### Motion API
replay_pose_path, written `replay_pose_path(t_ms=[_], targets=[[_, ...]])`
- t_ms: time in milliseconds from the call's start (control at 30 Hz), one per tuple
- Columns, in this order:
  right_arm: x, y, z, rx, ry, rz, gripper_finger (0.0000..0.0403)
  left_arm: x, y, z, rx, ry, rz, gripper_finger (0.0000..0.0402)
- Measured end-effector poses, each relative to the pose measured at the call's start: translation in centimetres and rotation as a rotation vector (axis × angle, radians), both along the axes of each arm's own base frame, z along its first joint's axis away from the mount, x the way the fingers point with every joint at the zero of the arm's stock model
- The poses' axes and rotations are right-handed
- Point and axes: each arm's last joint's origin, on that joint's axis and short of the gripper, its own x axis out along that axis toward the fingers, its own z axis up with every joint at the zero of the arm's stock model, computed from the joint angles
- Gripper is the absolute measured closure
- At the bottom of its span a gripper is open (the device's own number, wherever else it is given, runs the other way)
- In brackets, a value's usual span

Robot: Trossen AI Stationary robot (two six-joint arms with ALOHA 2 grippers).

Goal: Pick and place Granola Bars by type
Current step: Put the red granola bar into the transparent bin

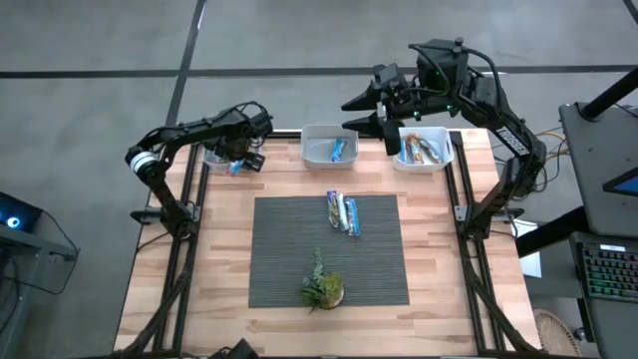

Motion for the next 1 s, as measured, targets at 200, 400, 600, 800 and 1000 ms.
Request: replay_pose_path(t_ms=[200,400,600,800,1000], targets=[[0.0,0.0,0.0,0.000,0.000,0.000,0.0197,0.0,0.0,-0.2,0.006,-0.007,0.000,0.0157],[0.0,0.0,0.0,-0.003,0.001,0.001,0.0197,-0.2,-0.3,-1.2,-0.005,0.001,0.001,0.0157],[0.0,0.0,0.0,-0.004,0.001,0.001,0.0197,-0.1,-0.1,-1.4,0.020,-0.020,0.002,0.0157],[0.0,0.0,0.0,-0.003,0.001,0.001,0.0197,-0.1,-0.1,-1.9,0.028,-0.024,0.008,0.0157],[0.0,0.0,0.0,-0.004,0.002,0.001,0.0197,-0.3,-0.3,-2.2,0.023,-0.014,0.017,0.0166]])
